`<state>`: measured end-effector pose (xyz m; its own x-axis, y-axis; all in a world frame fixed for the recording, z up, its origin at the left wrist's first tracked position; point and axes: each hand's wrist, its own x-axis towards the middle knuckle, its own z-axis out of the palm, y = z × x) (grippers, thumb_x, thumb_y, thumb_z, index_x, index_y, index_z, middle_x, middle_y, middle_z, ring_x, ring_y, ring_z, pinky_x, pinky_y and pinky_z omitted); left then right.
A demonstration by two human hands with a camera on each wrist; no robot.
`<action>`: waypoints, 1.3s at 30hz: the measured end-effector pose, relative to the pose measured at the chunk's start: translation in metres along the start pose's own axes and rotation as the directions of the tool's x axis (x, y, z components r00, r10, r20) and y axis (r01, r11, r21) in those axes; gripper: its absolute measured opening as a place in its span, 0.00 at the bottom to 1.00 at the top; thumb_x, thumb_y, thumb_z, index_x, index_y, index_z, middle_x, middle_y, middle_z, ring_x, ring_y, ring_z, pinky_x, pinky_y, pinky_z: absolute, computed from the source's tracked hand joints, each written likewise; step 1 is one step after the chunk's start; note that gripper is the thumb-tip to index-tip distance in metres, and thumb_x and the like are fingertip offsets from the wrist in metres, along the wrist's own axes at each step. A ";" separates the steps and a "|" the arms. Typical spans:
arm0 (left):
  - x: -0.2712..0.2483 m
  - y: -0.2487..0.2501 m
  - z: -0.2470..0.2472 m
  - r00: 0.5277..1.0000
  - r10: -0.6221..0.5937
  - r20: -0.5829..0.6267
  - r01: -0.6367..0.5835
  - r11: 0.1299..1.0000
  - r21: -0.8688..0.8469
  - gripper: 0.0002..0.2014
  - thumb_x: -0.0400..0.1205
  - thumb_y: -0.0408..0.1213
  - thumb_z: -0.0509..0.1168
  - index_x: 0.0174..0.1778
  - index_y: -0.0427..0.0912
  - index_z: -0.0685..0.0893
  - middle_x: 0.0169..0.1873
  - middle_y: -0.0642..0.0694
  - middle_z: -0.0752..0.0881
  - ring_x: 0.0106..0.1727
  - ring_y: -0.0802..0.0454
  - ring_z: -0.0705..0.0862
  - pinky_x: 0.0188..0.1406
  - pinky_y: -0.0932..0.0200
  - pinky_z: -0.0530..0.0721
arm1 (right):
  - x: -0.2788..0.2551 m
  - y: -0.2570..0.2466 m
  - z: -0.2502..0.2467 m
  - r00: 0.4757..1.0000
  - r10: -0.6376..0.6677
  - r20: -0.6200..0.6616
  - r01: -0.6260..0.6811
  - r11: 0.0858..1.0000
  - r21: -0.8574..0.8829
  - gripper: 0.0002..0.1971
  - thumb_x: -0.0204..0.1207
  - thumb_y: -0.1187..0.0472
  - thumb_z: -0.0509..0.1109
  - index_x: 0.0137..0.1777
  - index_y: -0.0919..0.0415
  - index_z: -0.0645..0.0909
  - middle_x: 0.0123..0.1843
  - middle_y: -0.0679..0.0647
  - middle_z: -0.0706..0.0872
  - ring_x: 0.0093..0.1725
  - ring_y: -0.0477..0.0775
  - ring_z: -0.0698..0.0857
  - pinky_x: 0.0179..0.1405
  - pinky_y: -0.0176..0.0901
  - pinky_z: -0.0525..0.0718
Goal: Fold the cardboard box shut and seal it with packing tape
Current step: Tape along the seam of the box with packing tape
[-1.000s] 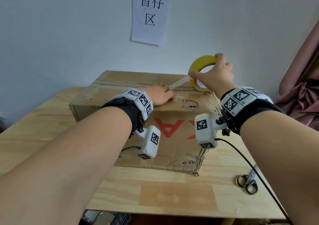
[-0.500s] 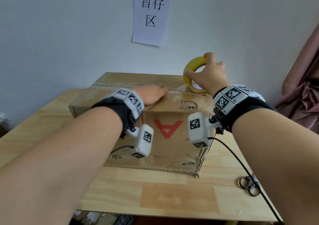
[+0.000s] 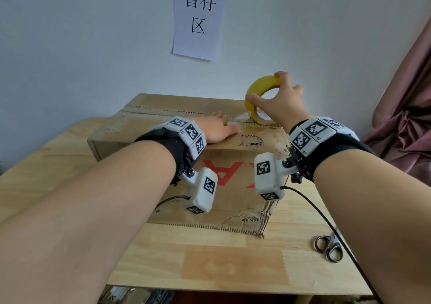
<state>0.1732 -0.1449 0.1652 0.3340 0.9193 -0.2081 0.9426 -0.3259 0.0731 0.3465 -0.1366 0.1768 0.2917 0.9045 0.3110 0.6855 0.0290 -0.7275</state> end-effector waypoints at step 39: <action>0.002 0.010 -0.005 0.998 0.059 0.023 -0.059 0.998 -0.025 0.26 0.90 0.50 0.39 0.84 0.46 0.48 0.84 0.48 0.45 0.84 0.47 0.47 0.82 0.48 0.47 | 0.000 -0.005 0.000 0.988 0.154 0.014 -0.152 0.947 0.283 0.45 0.63 0.35 0.77 0.74 0.58 0.63 0.60 0.53 0.76 0.59 0.55 0.80 0.48 0.47 0.80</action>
<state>0.1829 -0.1450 0.1704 0.3893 0.8931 -0.2254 0.9210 -0.3739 0.1092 0.3427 -0.1368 0.1806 0.3844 0.9041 0.1867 0.4159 0.0109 -0.9093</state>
